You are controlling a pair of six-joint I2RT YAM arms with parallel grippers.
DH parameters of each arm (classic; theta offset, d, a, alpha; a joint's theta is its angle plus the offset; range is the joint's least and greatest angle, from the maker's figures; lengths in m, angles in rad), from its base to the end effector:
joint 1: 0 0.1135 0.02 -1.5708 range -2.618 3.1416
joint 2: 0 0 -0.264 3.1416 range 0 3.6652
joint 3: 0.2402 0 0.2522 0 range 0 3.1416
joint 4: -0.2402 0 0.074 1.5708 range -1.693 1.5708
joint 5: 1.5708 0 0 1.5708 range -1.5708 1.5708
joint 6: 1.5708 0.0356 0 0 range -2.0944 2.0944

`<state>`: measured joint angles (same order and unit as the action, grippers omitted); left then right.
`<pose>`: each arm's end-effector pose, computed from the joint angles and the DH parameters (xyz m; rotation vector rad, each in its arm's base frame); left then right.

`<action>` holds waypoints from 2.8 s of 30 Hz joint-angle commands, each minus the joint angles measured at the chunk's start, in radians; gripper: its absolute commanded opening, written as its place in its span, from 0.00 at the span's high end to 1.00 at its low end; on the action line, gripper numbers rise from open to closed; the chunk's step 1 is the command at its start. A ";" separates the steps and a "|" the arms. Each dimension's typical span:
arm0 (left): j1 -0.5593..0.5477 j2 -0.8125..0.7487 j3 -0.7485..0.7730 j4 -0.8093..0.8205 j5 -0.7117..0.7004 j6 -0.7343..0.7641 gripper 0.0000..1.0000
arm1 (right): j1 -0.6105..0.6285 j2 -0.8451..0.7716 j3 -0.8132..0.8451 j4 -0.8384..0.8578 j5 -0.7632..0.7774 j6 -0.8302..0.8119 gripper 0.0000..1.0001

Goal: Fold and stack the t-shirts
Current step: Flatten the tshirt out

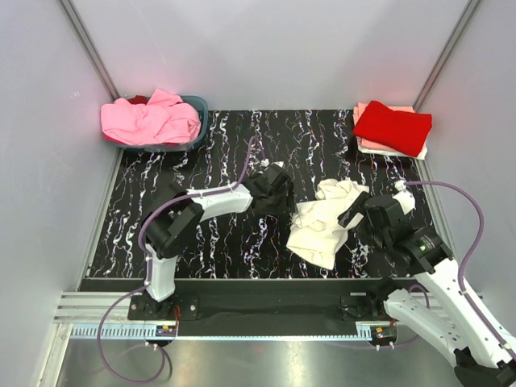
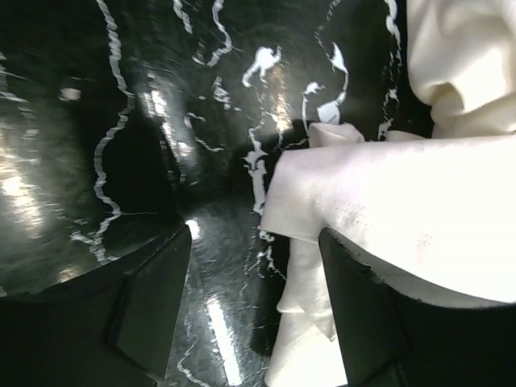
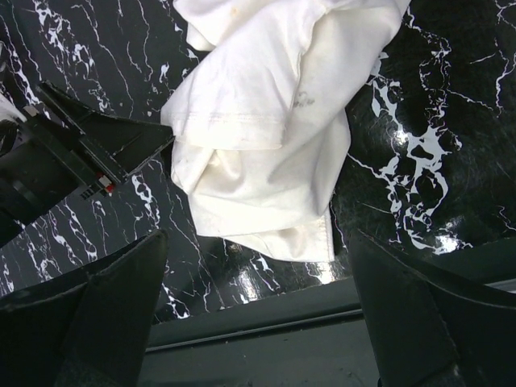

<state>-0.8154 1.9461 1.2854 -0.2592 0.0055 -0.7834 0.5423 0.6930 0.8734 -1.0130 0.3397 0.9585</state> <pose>0.2833 -0.3011 0.1690 0.0444 2.6187 -0.6387 0.1085 0.0515 0.3056 0.6411 2.2778 0.3267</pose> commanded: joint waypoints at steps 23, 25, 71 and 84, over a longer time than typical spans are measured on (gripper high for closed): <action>0.042 -0.049 -0.308 0.530 0.112 -0.261 0.33 | 0.001 -0.004 -0.083 0.059 -0.053 0.006 0.00; 0.042 -0.035 -0.327 0.589 0.123 -0.273 0.33 | -0.002 -0.006 -0.089 0.060 -0.051 0.006 0.00; 0.177 -1.019 -0.167 -0.595 -0.387 -0.002 0.94 | -0.001 0.197 0.079 0.174 0.024 -0.073 0.00; 0.280 -1.213 -0.365 -0.741 -0.417 -0.051 0.90 | -0.021 0.655 0.273 0.278 -0.059 -0.153 0.10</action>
<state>-0.5415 0.7292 0.9382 -1.0180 -0.3908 -0.8242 0.5308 1.3064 1.1156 -0.7460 0.3122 0.8005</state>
